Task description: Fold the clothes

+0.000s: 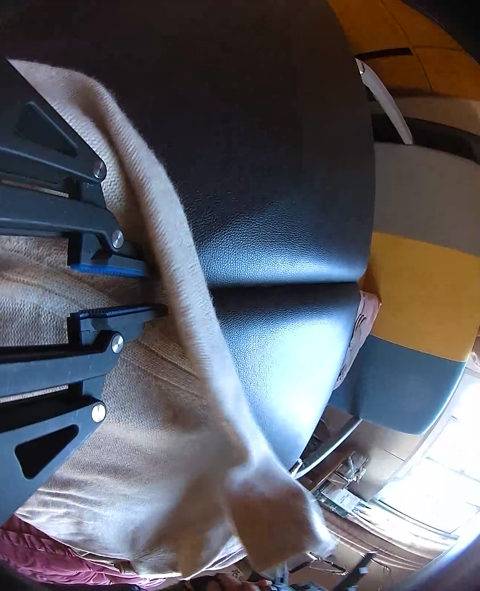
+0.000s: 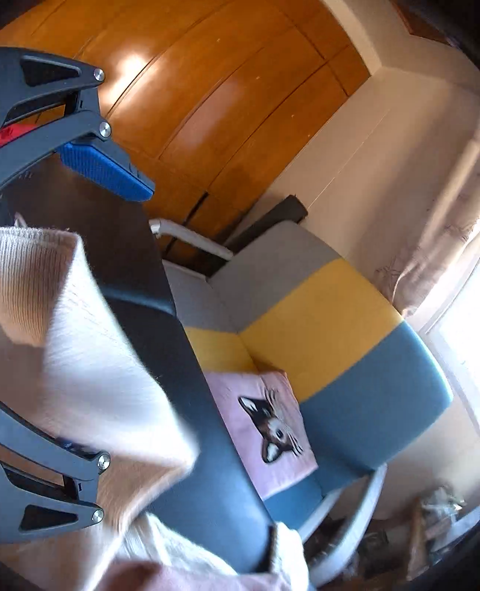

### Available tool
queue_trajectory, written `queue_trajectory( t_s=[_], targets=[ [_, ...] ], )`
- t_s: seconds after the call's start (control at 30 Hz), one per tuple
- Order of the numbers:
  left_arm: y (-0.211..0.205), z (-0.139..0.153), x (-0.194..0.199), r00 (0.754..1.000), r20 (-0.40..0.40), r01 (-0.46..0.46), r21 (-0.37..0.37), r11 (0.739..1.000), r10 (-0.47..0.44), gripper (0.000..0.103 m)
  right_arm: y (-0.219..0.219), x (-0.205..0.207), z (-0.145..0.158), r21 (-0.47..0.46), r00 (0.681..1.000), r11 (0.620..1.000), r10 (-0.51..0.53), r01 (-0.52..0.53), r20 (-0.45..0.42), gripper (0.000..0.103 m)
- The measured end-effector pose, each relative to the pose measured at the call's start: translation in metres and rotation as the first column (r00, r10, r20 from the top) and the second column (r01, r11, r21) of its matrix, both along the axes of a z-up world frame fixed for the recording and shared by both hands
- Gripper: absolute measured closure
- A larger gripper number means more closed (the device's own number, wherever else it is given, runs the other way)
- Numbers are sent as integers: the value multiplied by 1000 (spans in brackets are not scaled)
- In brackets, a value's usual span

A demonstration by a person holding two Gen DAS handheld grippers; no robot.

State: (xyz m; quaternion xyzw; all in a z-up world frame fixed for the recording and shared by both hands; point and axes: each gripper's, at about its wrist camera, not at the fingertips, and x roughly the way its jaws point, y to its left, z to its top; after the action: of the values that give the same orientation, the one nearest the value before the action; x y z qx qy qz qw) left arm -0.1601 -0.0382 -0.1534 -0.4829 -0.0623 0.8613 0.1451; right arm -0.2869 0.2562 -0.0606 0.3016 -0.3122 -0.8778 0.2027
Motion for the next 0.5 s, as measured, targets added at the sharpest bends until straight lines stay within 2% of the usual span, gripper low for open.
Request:
queue_trajectory(
  t_s=[0.13, 0.27, 0.43, 0.5],
  targets=[
    [3, 0, 0, 999, -18, 28, -38, 999, -29, 91, 9, 22, -18, 55, 1000, 998, -17, 15, 22, 0],
    [4, 4, -9, 999, -36, 28, -82, 996, -31, 91, 18, 51, -41, 71, 995, 997, 26, -32, 92, 0],
    [1, 1, -25, 998, -48, 28, -78, 997, -32, 91, -1, 94, -80, 153, 975, 978, 114, -144, 190, 0],
    [2, -1, -30, 997, -66, 35, -88, 995, -41, 91, -19, 99, -96, 241, 962, 949, 148, -203, 228, 0]
  ],
)
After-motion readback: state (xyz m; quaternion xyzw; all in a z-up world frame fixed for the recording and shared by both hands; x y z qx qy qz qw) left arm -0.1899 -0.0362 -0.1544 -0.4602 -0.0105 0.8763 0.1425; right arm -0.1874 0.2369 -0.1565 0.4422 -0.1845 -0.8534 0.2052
